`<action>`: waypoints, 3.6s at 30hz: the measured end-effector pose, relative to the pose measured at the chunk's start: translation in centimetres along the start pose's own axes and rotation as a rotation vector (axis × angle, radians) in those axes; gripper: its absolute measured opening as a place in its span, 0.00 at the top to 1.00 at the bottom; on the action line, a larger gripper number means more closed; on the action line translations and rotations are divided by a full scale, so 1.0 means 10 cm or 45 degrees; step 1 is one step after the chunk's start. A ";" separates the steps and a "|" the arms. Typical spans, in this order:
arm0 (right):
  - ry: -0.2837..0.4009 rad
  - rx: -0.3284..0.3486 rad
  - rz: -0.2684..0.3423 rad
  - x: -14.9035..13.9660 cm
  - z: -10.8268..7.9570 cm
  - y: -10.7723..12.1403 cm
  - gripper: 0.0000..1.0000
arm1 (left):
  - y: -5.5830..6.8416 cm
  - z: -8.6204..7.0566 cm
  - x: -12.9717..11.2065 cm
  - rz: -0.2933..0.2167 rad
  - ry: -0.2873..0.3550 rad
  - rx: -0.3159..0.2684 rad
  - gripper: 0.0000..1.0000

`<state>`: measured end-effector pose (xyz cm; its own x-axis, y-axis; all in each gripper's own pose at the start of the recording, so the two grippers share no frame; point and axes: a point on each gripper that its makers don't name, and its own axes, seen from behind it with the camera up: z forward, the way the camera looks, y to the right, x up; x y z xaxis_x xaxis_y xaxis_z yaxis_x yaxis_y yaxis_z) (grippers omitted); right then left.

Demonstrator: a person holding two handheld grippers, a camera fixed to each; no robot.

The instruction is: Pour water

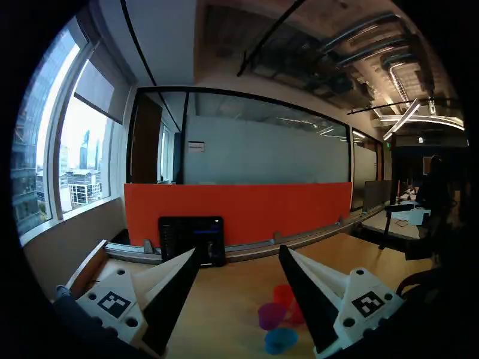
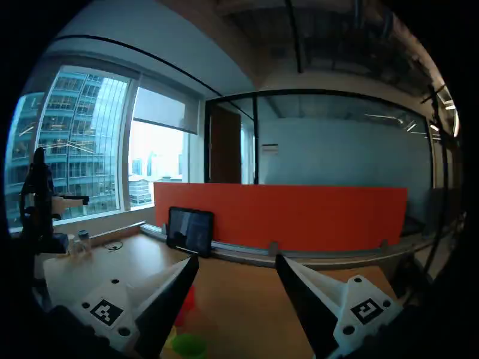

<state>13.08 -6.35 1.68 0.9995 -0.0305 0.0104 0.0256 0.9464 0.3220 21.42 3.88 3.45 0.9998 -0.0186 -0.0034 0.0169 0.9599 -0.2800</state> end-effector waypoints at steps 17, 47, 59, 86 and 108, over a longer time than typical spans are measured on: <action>-0.024 0.310 -0.039 0.03 -0.03 -0.56 0.01 | 0.43 -0.01 -0.05 -0.004 -0.017 -0.261 0.05; -0.324 0.514 -0.118 -1.05 0.16 -0.79 0.01 | 0.46 0.00 -1.08 0.158 -0.257 -0.338 0.05; -0.452 0.536 -0.128 -1.58 0.14 -0.78 0.01 | 0.54 0.03 -1.63 0.139 -0.371 -0.396 0.05; -0.677 0.564 -0.201 -2.54 -0.08 -0.72 0.01 | 0.66 -0.10 -2.73 0.167 -0.669 -0.481 0.05; -0.735 0.615 -0.253 -2.84 0.13 -0.89 0.01 | 0.67 0.17 -3.03 0.171 -0.734 -0.510 0.05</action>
<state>-15.60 -14.28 -0.22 0.8052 -0.4729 0.3577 0.0593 0.6645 0.7449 -8.75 11.36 3.30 0.8403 0.3496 0.4143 -0.0004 0.7647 -0.6444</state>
